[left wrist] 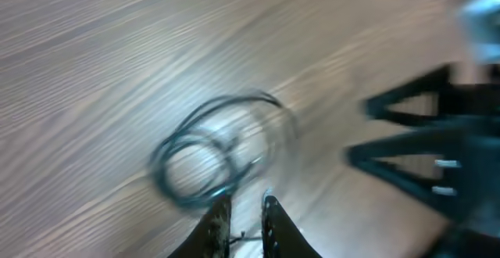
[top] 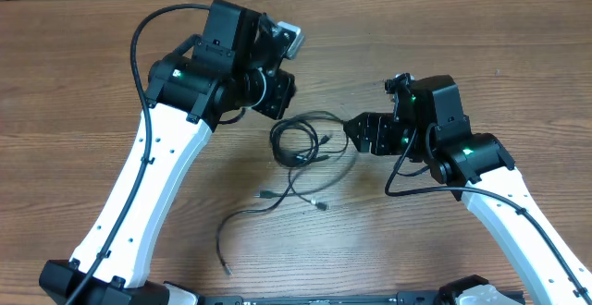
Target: Untangle cables
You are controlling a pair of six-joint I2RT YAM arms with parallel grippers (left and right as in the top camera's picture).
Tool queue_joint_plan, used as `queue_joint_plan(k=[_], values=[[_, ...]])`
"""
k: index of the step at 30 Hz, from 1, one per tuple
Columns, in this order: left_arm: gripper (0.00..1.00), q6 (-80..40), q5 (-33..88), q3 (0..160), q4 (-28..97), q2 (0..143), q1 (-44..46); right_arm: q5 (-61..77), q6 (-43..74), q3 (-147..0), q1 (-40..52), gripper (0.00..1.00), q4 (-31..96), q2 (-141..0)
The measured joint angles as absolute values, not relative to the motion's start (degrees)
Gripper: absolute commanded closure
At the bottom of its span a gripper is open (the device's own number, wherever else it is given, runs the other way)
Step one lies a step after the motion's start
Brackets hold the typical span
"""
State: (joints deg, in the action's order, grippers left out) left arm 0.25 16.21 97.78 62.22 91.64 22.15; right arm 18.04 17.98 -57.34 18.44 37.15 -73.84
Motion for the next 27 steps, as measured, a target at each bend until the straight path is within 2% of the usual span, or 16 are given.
queue_joint_plan(k=[1,3,8,12,27], values=[[0.78,0.34,14.31,97.78,62.72,91.74,22.15,18.04,18.00,-57.34,18.41,0.24,37.34,-73.84],[0.59,0.99,10.72,97.78,63.37,92.25,22.15,18.04,18.00,-57.34,18.41,0.24,37.74,-73.84],[0.52,1.10,6.76,97.78,63.57,93.60,22.11,18.04,17.98,-57.34,18.41,0.24,38.33,-73.84],[0.37,0.10,5.63,97.78,64.53,95.02,22.11,18.06,18.00,-57.34,18.41,0.24,38.57,-73.84],[0.37,-8.60,5.34,97.78,68.16,107.57,22.11,18.02,18.00,-57.34,18.41,0.24,39.83,-73.84]])
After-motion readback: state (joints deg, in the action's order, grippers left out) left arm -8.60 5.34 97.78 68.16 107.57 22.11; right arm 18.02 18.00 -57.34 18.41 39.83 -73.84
